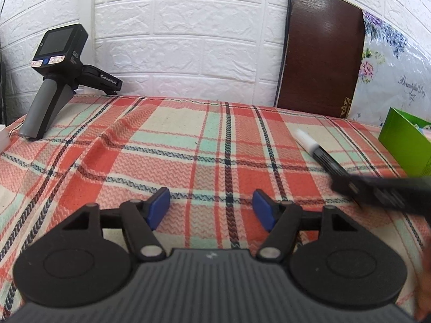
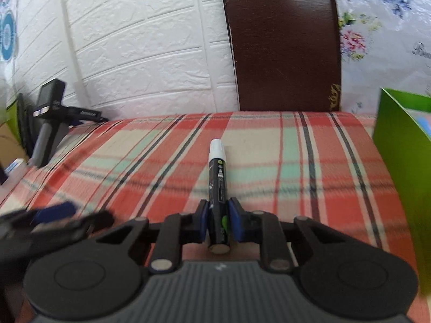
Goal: Organize objects
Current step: 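Reach the right gripper to the white-capped marker and grasp it, then carry the white-capped marker into the green box and release it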
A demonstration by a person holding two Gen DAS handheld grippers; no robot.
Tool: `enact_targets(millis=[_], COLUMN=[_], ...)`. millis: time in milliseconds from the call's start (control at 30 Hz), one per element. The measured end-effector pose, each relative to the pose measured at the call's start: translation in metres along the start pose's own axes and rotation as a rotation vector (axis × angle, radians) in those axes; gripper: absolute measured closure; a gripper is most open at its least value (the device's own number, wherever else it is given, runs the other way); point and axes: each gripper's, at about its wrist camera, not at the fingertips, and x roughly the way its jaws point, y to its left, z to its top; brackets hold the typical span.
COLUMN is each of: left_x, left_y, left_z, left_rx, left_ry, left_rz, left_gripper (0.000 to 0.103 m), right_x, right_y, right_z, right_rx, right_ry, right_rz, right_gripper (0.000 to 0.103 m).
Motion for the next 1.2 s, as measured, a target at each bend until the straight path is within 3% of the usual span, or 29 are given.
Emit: enact_targets(millis=[133,200,400,467,567,600,633,667,700,833,1033,1200], left_x=[-0.004,-0.017,-0.055,-0.059,-0.064,-0.065,-0.065,-0.066,-0.066,-0.071,-0.079,-0.075], left_y=[-0.010,-0.017,-0.043,-0.058,-0.082,-0.089,-0.095,-0.099,-0.102,-0.113,-0.168,-0.238], left_z=[0.003,0.002,-0.006,-0.009,-0.010,-0.010,-0.011,-0.012,-0.012,-0.003,0.042,0.072], left_rx=[0.039,0.008,-0.196,-0.219,-0.188,-0.181,-0.175,-0.172,-0.175,-0.202,-0.083,0.043], left_ry=[0.043,0.079,0.251,0.315,0.354,0.361,0.368,0.380,0.384,0.376,0.288,0.241], left_rz=[0.033,0.028,-0.214,-0.281,-0.286,-0.296,-0.313,-0.327,-0.325,-0.365,-0.449,-0.526], left_gripper=[0.029,0.029,0.028,0.028,0.029,0.038,0.054,0.062,0.067,0.071,0.076,0.076], right_x=[-0.047,-0.069,-0.114,-0.123,-0.132,-0.136,-0.140,-0.143,-0.147,-0.159,-0.185,-0.199], right_y=[0.002,0.001,-0.003,-0.002,0.003,0.004,0.004,0.005,0.005,-0.003,-0.032,-0.082], right_z=[-0.034,-0.048,-0.072,-0.076,-0.077,-0.077,-0.077,-0.076,-0.076,-0.073,-0.054,-0.033], right_rx=[0.006,0.018,0.065,0.076,0.077,0.079,0.080,0.078,0.073,0.071,0.054,0.084], right_ry=[0.006,0.012,0.018,0.010,-0.003,-0.012,-0.019,-0.027,-0.039,-0.088,-0.260,-0.372], right_rz=[0.031,0.053,0.116,0.129,0.154,0.161,0.168,0.172,0.159,0.141,0.049,-0.062], right_gripper=[0.085,0.085,0.085,0.085,0.085,0.085,0.085,0.085,0.085,0.085,0.085,0.085])
